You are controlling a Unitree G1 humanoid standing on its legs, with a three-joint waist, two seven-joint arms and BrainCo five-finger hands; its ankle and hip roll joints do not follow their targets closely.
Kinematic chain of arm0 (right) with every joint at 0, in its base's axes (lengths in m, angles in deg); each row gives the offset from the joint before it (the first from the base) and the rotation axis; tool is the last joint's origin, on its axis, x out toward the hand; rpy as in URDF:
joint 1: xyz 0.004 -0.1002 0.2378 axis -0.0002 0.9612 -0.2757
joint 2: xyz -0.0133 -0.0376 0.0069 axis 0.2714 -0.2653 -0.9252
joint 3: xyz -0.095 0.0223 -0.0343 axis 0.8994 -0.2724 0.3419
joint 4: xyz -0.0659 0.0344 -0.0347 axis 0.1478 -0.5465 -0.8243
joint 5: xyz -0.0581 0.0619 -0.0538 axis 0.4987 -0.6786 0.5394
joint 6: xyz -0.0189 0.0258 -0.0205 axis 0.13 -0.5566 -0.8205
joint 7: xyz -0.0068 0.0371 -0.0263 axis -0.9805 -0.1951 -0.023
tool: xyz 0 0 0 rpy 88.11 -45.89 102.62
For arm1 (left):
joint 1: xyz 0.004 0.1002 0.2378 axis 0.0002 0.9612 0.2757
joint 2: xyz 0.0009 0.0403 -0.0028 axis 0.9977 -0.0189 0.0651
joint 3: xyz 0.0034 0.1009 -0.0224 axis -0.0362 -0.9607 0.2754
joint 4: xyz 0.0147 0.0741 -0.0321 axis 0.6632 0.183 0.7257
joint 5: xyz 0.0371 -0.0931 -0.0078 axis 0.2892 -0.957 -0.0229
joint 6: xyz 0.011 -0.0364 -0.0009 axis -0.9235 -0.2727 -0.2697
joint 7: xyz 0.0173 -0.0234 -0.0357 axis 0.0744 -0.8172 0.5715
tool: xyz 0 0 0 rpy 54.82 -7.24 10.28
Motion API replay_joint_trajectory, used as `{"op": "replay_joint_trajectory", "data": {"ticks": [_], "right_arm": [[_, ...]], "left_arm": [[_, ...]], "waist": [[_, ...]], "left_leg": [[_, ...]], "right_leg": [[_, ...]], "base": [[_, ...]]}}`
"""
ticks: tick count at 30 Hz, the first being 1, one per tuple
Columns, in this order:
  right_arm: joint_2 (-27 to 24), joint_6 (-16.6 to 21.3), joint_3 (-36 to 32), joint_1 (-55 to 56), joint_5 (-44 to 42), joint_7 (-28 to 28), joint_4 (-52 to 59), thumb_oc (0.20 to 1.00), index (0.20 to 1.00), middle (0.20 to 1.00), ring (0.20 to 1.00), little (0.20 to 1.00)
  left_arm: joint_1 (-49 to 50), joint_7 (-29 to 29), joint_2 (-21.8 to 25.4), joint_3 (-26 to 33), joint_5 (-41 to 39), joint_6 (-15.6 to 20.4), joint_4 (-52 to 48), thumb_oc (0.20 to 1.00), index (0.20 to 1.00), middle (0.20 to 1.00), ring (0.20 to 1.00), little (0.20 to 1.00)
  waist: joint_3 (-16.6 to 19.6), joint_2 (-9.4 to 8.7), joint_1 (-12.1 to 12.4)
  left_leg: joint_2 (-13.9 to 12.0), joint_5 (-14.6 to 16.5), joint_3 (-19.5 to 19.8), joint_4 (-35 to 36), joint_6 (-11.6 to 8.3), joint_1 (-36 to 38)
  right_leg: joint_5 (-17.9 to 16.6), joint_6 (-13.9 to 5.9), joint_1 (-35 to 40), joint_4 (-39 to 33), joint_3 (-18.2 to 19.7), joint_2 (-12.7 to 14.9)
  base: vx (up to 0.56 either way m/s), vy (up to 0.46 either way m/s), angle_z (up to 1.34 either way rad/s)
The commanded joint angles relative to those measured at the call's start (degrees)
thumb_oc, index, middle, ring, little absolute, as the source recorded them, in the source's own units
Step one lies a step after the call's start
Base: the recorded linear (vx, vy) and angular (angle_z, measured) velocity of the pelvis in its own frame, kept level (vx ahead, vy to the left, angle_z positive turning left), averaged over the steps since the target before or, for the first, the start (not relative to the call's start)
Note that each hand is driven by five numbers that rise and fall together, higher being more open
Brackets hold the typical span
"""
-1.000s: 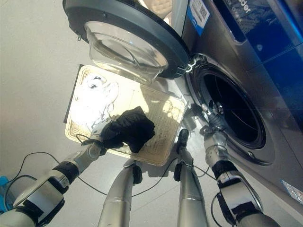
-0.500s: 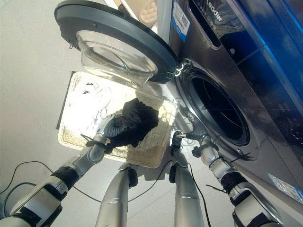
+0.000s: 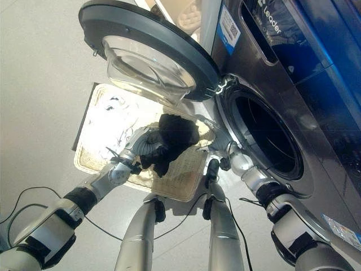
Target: Put the clothes into the washing machine.
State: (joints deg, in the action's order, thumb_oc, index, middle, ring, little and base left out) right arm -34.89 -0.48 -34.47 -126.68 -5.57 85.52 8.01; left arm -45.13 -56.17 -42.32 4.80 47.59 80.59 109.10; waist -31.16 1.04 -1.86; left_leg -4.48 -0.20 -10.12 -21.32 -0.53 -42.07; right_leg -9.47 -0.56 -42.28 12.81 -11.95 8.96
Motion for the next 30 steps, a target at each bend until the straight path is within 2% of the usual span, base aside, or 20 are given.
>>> {"op": "replay_joint_trajectory", "data": {"ticks": [1, 6, 7, 8, 9, 12, 17, 18, 22, 30], "right_arm": [[-1.36, -1.11, 0.64, -1.70, -2.60, -3.33, 0.02, 1.000, 1.000, 1.000, 1.000, 1.000], [-0.15, -3.54, 2.07, -4.31, -3.80, -10.03, -2.51, 1.000, 1.000, 1.000, 1.000, 1.000], [0.19, -4.59, 2.75, -5.03, -3.91, -12.96, -3.46, 1.000, 1.000, 1.000, 1.000, 1.000], [0.19, -4.59, 2.75, -5.03, -3.91, -12.96, -3.46, 1.000, 1.000, 1.000, 1.000, 1.000], [0.58, -5.42, 3.58, -5.64, -4.43, -16.32, -4.32, 1.000, 1.000, 1.000, 1.000, 1.000], [1.24, -6.53, 4.87, -6.14, -3.27, -20.53, -5.30, 1.000, 1.000, 1.000, 1.000, 1.000], [1.31, -6.88, 5.31, -6.18, -3.06, -21.55, -5.31, 1.000, 1.000, 1.000, 1.000, 1.000], [2.21, -6.50, 7.76, -6.20, -1.01, -26.83, -5.98, 1.000, 1.000, 1.000, 1.000, 1.000], [2.40, -5.85, 9.02, -6.23, 0.40, -29.07, -5.46, 1.000, 1.000, 1.000, 1.000, 1.000], [3.61, -5.84, 9.84, -6.14, -0.81, -28.18, -3.36, 1.000, 1.000, 1.000, 1.000, 1.000]], "left_arm": [[-0.95, -0.76, -0.94, -0.17, -1.91, 4.15, -5.12, 0.200, 0.200, 0.200, 0.200, 0.200], [-2.44, -1.15, -1.23, -1.34, -3.01, 5.19, -5.78, 0.200, 0.200, 0.200, 0.200, 0.200], [-2.90, -1.18, -1.38, -1.42, -3.02, 5.65, -6.02, 0.200, 0.200, 0.200, 0.200, 0.200], [-2.90, -1.18, -1.38, -1.42, -3.02, 5.65, -6.02, 0.200, 0.200, 0.200, 0.200, 0.200], [-3.54, -1.34, -1.46, -1.71, -3.46, 6.14, -6.51, 0.200, 0.200, 0.200, 0.200, 0.200], [-4.12, -1.00, -1.49, -2.18, -3.83, 6.64, -7.63, 0.200, 0.200, 0.200, 0.200, 0.200], [-4.23, -0.64, -1.62, -2.28, -3.82, 6.67, -7.85, 0.200, 0.200, 0.200, 0.200, 0.200], [-5.13, 0.28, -2.01, -2.54, -3.67, 5.84, -9.42, 0.200, 0.200, 0.200, 0.200, 0.200], [-5.77, -0.20, -1.92, -2.61, -3.69, 5.03, -9.95, 0.200, 0.200, 0.200, 0.200, 0.200], [-6.30, -2.23, -2.20, -2.79, -5.41, 4.50, -10.52, 0.200, 0.200, 0.200, 0.200, 0.200]], "waist": [[1.36, 1.85, 3.06], [1.36, 2.20, 3.62], [1.36, 2.31, 3.82], [1.36, 2.31, 3.82], [1.36, 2.43, 4.00], [1.36, 2.54, 4.24], [1.36, 2.54, 4.28], [1.36, 2.50, 4.51], [1.36, 2.31, 4.53], [1.36, 2.03, 4.26]], "left_leg": [[1.90, -0.61, 1.08, 4.37, -4.67, 2.06], [2.25, -0.67, 1.43, 4.14, -4.51, 1.97], [2.45, -0.70, 1.65, 3.95, -4.46, 1.80], [2.45, -0.70, 1.65, 3.95, -4.46, 1.80], [2.66, -0.81, 1.86, 3.89, -4.37, 1.66], [2.92, -0.91, 2.11, 3.89, -4.30, 1.70], [2.97, -0.97, 2.17, 3.95, -4.30, 1.70], [3.21, -1.23, 2.44, 3.94, -4.25, 1.65], [3.35, -1.51, 2.60, 4.10, -4.29, 1.64], [3.43, -2.09, 2.66, 4.47, -4.28, 1.63]], "right_leg": [[9.30, -7.30, -0.24, 11.19, -3.03, 2.60], [9.17, -7.13, -0.13, 11.17, -3.14, 2.85], [9.14, -7.08, -0.20, 11.28, -3.23, 2.96], [9.14, -7.08, -0.20, 11.28, -3.23, 2.96], [9.06, -6.95, -0.30, 11.31, -3.21, 3.01], [8.98, -6.85, -0.23, 11.34, -3.26, 3.07], [8.96, -6.83, -0.19, 11.31, -3.29, 3.09], [8.81, -6.77, -0.14, 11.25, -3.38, 3.13], [8.67, -6.75, -0.01, 11.01, -3.37, 2.98], [8.10, -6.65, 0.01, 10.16, -3.12, 2.41]], "base": [[0.02, -0.007, 0.03], [0.01, -0.003, 0.07], [0.01, -0.003, 0.07], [0.01, -0.004, 0.08], [0.00, -0.004, 0.04], [0.01, -0.004, 0.03], [0.00, -0.002, 0.01], [0.00, 0.000, 0.00], [0.00, -0.006, 0.03], [0.00, -0.005, 0.02]]}}
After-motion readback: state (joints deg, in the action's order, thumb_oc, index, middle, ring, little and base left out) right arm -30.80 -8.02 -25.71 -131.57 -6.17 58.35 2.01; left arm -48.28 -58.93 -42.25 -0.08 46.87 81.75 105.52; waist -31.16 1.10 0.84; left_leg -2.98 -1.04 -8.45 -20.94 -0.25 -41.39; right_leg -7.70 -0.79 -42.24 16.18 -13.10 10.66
